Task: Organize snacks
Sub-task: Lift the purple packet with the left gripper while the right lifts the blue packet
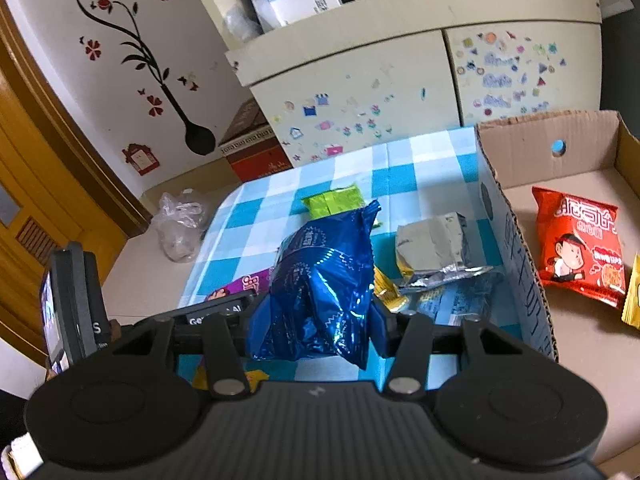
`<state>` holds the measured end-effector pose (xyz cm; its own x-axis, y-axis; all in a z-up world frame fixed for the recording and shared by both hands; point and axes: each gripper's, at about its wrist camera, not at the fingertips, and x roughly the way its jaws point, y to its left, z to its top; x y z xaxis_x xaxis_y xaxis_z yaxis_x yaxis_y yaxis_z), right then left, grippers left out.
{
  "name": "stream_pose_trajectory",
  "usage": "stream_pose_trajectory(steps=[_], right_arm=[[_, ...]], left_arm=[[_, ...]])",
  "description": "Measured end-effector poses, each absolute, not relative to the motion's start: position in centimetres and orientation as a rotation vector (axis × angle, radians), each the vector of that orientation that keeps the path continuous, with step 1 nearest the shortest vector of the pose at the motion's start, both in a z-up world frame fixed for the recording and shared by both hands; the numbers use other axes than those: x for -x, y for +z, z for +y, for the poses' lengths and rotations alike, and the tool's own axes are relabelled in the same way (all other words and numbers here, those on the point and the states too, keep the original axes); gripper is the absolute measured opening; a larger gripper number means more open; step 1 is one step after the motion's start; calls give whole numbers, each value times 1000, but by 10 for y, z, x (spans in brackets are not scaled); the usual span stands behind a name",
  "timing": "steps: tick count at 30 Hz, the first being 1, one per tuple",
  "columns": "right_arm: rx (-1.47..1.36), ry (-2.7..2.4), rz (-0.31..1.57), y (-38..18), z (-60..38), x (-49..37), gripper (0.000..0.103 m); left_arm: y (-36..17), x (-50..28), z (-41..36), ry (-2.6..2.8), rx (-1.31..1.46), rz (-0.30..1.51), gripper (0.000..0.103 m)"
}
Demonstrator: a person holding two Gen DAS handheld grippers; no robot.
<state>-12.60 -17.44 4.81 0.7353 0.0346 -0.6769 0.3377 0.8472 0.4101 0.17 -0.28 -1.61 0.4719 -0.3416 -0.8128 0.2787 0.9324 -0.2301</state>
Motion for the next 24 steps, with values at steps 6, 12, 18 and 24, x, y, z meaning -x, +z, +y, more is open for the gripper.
stream_pose_trajectory(steps=[6, 12, 18, 24], right_arm=[[-560, -199, 759, 40, -178, 123, 51], [-563, -196, 766, 38, -178, 120, 51], [-562, -189, 755, 41, -178, 120, 51], [-549, -168, 731, 49, -173, 122, 51]], left_arm=[[-20, 0, -11, -375, 7, 980, 103], [-13, 3, -11, -436, 32, 955, 76], [0, 7, -3, -414, 67, 914, 72], [15, 13, 6, -412, 79, 891, 72]])
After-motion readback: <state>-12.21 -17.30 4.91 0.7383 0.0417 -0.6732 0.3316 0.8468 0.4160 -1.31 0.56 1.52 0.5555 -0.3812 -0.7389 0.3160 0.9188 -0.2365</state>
